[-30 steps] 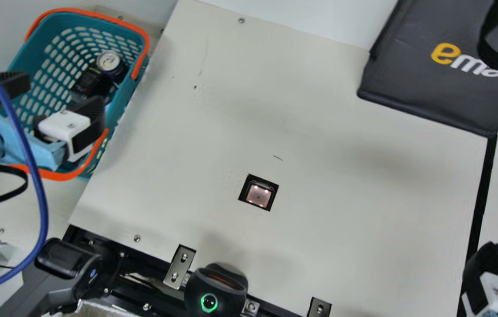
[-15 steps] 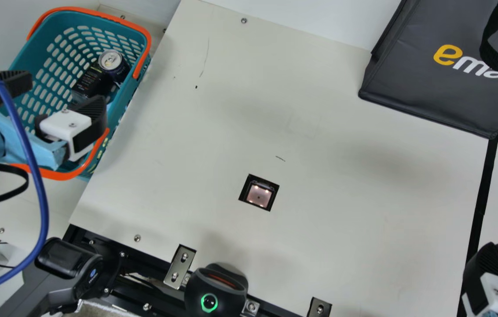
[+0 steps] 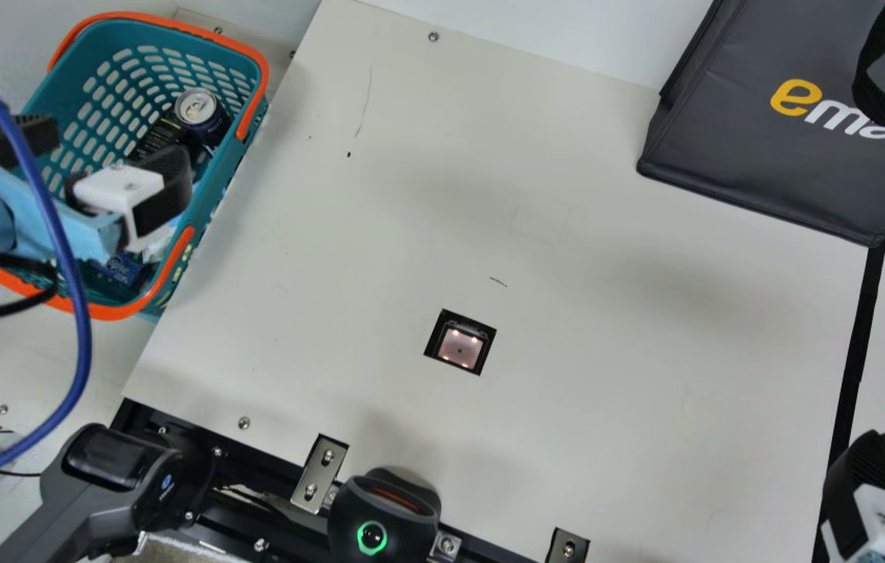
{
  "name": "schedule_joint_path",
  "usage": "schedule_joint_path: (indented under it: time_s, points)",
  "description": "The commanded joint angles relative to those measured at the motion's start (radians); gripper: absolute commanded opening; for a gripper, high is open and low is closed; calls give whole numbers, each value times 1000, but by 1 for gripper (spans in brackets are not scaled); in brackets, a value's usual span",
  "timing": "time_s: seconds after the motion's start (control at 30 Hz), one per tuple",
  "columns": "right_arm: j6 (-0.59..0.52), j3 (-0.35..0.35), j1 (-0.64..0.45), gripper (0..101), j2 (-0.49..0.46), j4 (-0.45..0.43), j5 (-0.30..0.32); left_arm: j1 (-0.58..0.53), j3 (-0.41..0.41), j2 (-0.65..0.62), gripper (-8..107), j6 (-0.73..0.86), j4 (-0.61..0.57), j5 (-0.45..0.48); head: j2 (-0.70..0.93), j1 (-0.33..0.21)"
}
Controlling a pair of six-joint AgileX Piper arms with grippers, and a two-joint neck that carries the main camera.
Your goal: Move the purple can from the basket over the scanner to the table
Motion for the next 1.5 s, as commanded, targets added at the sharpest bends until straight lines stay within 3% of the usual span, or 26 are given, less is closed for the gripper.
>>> schedule_joint_path:
  time_s: [0.0,0.47,0.67,1.47]
  points:
    - [0,0,0,95,0,0,0,51,-7,28,90,8,-19,-2,2,-29]
    - [0,0,0,95,0,0,0,477,-83,242,90,237,-220,7,2,-29]
    - [0,0,0,95,0,0,0,588,-113,335,90,332,-238,1,2,-29]
    - [0,0,0,95,0,0,0,508,-94,738,90,329,-24,-270,2,-29]
